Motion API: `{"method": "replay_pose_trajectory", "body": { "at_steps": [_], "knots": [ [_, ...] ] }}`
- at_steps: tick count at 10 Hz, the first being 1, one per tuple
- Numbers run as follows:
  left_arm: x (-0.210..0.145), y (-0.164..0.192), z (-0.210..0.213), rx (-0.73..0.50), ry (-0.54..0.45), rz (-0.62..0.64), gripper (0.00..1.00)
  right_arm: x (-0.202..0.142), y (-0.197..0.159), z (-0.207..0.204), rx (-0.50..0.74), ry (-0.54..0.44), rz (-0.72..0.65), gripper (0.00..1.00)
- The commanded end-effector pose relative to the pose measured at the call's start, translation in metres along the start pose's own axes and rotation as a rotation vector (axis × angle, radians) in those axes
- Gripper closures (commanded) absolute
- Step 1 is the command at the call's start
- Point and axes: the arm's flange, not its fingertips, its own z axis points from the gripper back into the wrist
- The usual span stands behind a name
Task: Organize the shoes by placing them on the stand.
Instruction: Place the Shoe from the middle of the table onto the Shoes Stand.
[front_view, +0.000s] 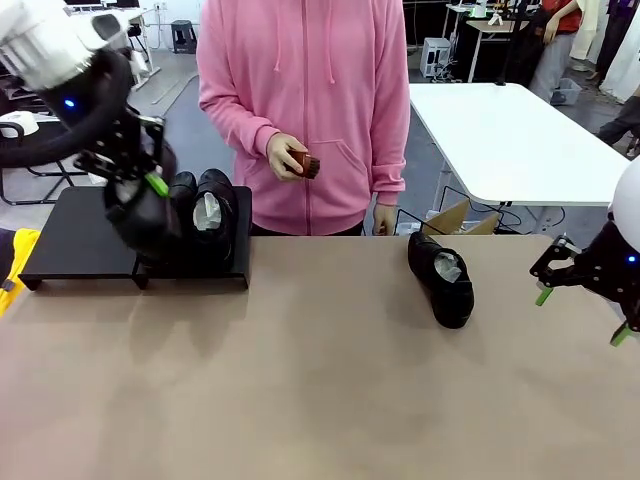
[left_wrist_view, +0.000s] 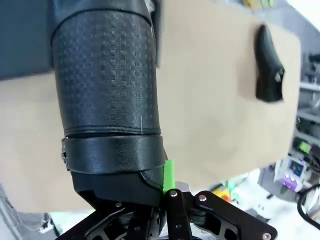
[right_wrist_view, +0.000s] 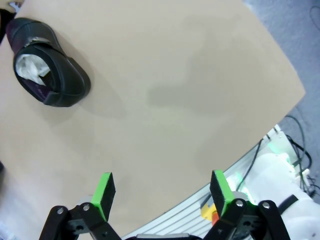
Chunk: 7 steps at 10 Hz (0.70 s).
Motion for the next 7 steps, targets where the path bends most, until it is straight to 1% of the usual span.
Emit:
{"method": "replay_pose_trajectory", "body": {
  "at_steps": [1,2,4,5,7],
  "knots": [
    [0.024,0.008,0.014,0.046,-0.056,-0.004,1.0,0.001,0.001,-0.001,0.019,-0.001,0.001,0.0],
    [0.042,0.027,0.026,0.064,-0.09,0.005,1.0,0.001,0.001,-0.001,0.019,-0.001,0.001,0.0],
    [0.073,0.064,0.022,0.107,-0.081,0.052,1.0,0.001,0.001,-0.001,0.019,-0.001,0.001,0.0],
    [0.085,0.083,0.015,0.153,-0.085,0.079,1.0,0.001,0.001,-0.001,0.019,-0.001,0.001,0.0],
    [0.1,0.125,-0.001,0.293,-0.088,0.111,1.0,0.001,0.001,-0.001,0.019,-0.001,0.001,0.0]
  ]
}}
